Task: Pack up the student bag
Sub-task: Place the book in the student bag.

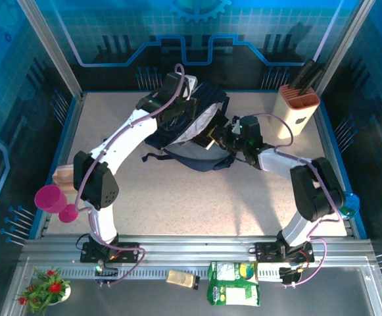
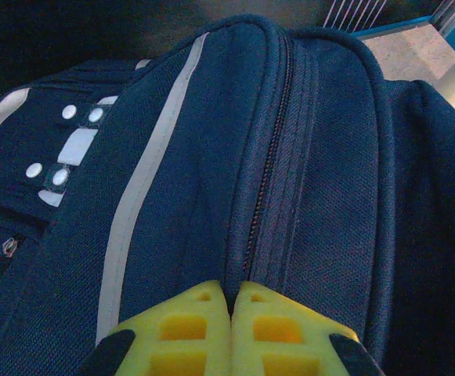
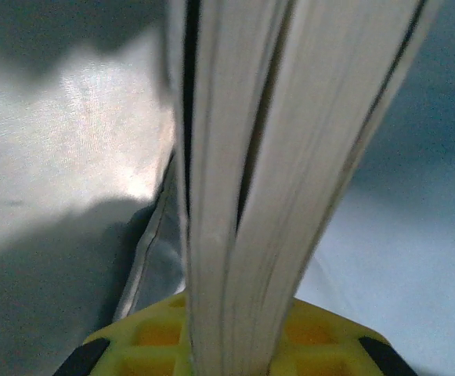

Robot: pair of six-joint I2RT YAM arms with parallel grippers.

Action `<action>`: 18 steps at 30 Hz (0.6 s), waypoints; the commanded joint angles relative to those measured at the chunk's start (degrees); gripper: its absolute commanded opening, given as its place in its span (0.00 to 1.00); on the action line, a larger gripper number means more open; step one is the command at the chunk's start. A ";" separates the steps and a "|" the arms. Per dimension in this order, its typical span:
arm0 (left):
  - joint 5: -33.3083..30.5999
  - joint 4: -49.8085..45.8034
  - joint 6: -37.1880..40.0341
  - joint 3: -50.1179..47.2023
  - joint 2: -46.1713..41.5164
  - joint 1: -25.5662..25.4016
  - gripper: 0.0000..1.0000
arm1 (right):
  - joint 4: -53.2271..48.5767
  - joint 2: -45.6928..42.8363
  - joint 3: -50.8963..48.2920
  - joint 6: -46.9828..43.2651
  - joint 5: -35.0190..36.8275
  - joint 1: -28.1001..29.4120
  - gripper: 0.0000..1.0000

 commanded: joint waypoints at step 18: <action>5.01 6.61 -5.63 -3.77 -7.53 2.43 0.00 | 2.86 25.33 24.33 1.40 3.11 5.65 0.23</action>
